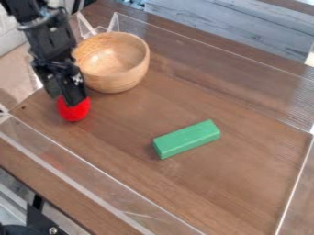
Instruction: Move the red object to the right side of the table
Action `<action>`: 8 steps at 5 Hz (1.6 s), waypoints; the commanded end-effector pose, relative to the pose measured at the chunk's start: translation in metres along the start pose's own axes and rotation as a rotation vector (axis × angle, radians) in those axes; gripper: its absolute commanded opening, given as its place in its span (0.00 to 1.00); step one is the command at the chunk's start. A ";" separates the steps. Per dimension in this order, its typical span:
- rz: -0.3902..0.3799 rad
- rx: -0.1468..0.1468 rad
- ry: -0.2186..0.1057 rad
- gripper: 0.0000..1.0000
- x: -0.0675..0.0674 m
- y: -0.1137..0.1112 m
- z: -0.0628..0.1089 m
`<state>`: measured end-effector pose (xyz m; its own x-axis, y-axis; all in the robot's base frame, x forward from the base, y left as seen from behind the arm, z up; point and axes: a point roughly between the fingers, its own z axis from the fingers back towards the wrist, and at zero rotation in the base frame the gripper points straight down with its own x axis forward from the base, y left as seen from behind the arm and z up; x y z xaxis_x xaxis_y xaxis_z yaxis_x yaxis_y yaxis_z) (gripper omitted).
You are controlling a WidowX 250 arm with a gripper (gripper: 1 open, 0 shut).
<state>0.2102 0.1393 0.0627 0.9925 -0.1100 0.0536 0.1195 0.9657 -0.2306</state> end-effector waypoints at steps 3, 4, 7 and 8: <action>0.049 0.018 -0.020 0.00 0.022 0.031 -0.008; 0.079 -0.008 -0.026 0.00 0.024 0.035 -0.009; 0.142 -0.080 -0.031 1.00 0.029 0.045 -0.012; 0.146 -0.102 -0.018 1.00 0.031 0.043 -0.016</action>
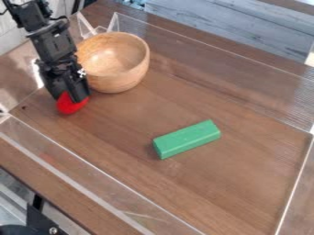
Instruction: Move the red object to the right side of the table
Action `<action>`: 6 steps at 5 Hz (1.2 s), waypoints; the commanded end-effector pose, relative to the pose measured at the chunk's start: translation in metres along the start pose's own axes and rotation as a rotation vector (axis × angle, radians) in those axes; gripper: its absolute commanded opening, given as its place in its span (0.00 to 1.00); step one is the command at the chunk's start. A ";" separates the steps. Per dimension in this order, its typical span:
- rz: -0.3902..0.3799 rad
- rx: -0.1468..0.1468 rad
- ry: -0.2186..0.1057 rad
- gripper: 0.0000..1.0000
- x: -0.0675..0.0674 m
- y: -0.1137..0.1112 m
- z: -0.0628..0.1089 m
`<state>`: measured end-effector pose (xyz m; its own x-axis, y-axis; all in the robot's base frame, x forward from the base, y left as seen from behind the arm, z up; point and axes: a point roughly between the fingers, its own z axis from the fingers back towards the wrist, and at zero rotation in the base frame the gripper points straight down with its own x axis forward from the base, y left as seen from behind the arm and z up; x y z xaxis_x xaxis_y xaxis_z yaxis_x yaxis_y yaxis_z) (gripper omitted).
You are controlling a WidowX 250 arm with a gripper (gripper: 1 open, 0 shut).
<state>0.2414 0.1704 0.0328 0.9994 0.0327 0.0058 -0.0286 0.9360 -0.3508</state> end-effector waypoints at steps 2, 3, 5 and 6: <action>-0.026 -0.015 0.012 1.00 0.009 -0.013 0.002; -0.040 -0.028 0.029 1.00 0.010 -0.021 0.001; -0.053 -0.058 0.054 1.00 0.012 -0.033 -0.002; -0.054 -0.059 0.062 0.00 0.012 -0.034 -0.001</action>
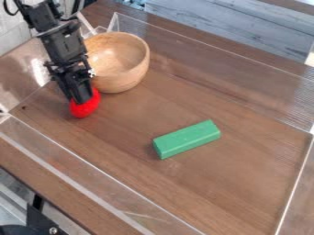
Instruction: Move the red object to the right side of the table
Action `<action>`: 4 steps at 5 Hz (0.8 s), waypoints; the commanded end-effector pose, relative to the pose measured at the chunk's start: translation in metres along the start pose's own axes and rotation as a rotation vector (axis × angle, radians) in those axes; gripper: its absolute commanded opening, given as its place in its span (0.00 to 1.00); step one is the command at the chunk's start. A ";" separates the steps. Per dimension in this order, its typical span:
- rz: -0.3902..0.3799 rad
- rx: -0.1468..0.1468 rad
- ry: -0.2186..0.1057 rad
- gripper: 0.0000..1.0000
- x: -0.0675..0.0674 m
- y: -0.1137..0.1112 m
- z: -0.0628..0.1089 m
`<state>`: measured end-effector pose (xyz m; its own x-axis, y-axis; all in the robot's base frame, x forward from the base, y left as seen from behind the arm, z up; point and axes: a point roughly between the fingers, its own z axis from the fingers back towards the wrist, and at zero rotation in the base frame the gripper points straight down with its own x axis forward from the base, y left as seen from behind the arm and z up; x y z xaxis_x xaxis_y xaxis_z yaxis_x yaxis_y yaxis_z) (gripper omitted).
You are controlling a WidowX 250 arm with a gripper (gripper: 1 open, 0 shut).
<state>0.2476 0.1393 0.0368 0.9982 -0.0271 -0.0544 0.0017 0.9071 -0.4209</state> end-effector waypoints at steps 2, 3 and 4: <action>-0.036 0.122 -0.028 0.00 0.009 -0.055 0.045; -0.075 0.145 -0.034 0.00 0.016 -0.088 0.057; -0.118 0.188 -0.058 0.00 0.020 -0.118 0.074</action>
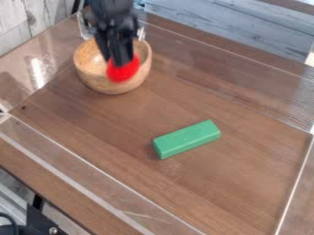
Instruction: Move the red object to the right side of the table
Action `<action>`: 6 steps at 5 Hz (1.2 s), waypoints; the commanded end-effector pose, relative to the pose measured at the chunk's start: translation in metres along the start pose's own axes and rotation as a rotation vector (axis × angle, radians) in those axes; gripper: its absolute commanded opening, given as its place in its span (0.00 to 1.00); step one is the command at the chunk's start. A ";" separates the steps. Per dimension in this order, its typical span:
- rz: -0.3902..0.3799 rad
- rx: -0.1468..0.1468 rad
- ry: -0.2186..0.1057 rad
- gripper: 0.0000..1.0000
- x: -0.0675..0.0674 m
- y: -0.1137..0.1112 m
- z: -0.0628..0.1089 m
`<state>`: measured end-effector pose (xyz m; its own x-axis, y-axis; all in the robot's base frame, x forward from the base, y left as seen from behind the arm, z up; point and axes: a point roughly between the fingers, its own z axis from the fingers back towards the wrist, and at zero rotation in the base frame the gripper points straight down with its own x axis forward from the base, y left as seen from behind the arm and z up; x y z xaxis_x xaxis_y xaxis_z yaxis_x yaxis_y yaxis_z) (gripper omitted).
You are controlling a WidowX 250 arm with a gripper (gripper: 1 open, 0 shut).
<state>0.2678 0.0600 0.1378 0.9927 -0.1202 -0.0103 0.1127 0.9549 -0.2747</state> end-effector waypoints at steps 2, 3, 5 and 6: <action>-0.104 0.096 -0.098 0.00 0.018 -0.065 0.045; -0.160 0.084 -0.091 0.00 0.019 -0.099 0.032; -0.227 0.050 -0.058 0.00 0.017 -0.147 -0.005; -0.243 0.025 -0.034 0.00 0.016 -0.155 -0.034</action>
<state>0.2625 -0.0986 0.1384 0.9382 -0.3426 0.0499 0.3440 0.9064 -0.2450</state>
